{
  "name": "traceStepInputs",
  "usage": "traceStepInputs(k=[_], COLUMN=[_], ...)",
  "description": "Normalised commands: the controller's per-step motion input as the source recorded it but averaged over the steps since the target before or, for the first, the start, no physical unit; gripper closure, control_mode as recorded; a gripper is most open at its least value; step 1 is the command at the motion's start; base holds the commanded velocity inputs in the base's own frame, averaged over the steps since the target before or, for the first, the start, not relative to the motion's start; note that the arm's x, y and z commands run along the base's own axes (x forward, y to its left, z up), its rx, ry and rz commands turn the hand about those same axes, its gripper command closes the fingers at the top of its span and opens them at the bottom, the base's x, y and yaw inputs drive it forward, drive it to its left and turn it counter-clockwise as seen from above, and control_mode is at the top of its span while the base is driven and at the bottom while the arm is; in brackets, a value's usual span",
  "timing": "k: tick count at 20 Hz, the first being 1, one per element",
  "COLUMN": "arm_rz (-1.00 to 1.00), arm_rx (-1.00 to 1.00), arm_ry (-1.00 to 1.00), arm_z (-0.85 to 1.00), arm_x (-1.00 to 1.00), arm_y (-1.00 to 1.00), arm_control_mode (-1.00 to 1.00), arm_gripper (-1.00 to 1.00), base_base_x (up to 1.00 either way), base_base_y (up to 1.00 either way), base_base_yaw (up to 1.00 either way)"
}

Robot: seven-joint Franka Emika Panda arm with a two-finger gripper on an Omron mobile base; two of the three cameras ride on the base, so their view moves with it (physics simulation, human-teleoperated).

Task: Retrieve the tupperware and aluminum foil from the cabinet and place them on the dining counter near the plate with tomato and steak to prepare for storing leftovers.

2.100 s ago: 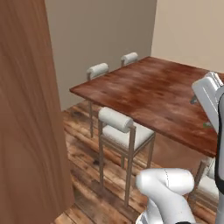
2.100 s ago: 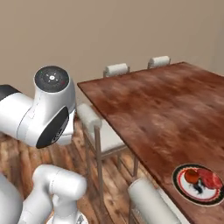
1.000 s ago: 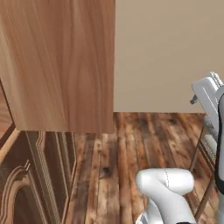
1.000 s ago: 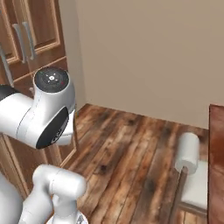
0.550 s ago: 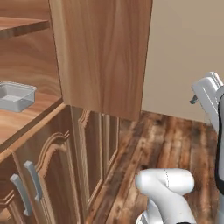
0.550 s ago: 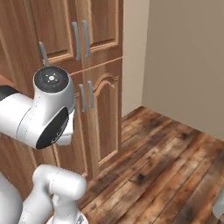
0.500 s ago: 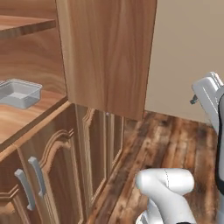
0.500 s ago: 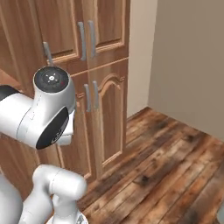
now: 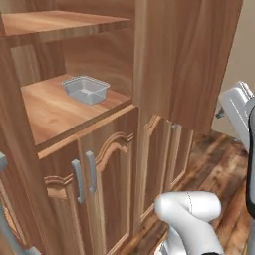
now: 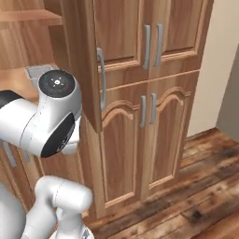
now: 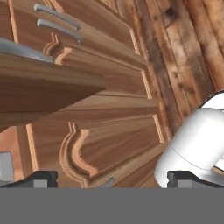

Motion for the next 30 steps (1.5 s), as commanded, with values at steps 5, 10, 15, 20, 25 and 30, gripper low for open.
traceStepInputs(k=[5, 10, 15, 20, 25, 30], arm_rz=[0.0, 0.0, 0.0, 0.0, 0.0, 0.0], arm_rx=[0.0, 0.0, 0.0, 0.0, 0.0, 0.0], arm_ry=[0.0, 0.0, 0.0, 0.0, 0.0, 0.0], arm_z=[0.0, 0.0, 0.0, 0.0, 0.0, 0.0], arm_x=[0.0, 0.0, 0.0, 0.0, 0.0, 0.0], arm_y=[0.0, 0.0, 0.0, 0.0, 0.0, 0.0], arm_control_mode=[1.0, 1.0, 1.0, 1.0, 1.0, 1.0], arm_gripper=[-1.0, -1.0, -1.0, -1.0, -1.0, -1.0], base_base_x=[0.01, 0.16, 0.36, 0.4, 0.51, 0.61], base_base_y=[0.57, 0.47, 0.09, 0.0, 0.01, -0.13], base_base_yaw=[0.47, 0.4, 0.26, 0.17, 0.16, 0.09])
